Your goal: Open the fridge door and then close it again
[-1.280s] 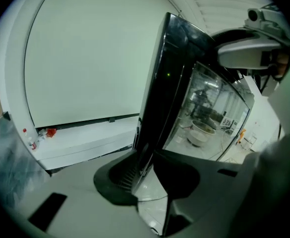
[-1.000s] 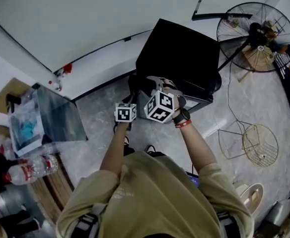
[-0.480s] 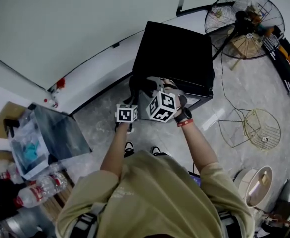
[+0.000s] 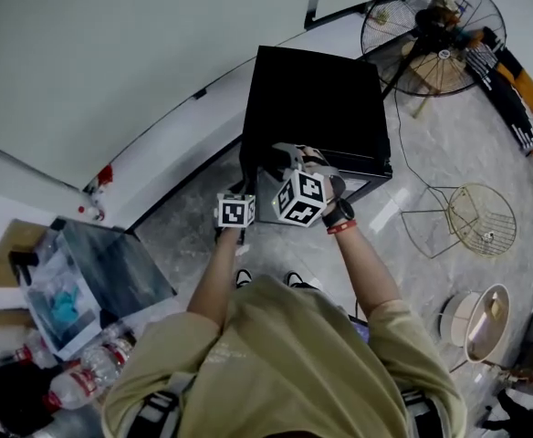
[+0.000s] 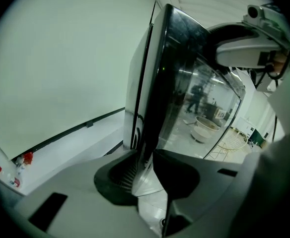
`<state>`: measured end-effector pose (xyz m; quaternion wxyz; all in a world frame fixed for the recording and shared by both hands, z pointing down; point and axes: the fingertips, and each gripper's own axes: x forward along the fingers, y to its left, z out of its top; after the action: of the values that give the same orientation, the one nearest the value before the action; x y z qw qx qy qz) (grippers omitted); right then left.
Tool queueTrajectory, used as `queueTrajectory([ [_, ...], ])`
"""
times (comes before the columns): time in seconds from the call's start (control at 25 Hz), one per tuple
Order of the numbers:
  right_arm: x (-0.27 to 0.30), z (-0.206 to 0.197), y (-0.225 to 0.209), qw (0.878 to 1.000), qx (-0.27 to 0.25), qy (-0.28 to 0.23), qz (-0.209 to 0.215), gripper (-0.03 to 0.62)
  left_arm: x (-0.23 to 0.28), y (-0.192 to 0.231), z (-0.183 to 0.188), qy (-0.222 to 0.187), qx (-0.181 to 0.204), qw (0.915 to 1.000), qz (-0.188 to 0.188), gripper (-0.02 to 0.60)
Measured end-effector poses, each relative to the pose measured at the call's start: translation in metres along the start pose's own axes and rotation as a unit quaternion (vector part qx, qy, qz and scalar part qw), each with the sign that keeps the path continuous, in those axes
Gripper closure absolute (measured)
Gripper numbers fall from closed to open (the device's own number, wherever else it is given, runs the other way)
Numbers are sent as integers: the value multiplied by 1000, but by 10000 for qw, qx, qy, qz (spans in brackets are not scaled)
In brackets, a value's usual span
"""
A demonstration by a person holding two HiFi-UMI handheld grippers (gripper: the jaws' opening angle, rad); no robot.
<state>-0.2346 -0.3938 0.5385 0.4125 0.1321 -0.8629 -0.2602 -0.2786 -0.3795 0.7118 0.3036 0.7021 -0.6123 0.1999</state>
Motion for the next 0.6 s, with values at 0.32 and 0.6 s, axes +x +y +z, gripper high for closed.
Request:
queueTrajectory([
  [0.32, 1, 0, -2, 9997, 192, 144, 0, 361, 0, 1, 0, 70, 273, 9995, -134, 484],
  [0.6, -20, -3, -15, 9946, 1012, -205, -63, 361, -36, -9, 25, -378, 361, 9980, -342, 485],
])
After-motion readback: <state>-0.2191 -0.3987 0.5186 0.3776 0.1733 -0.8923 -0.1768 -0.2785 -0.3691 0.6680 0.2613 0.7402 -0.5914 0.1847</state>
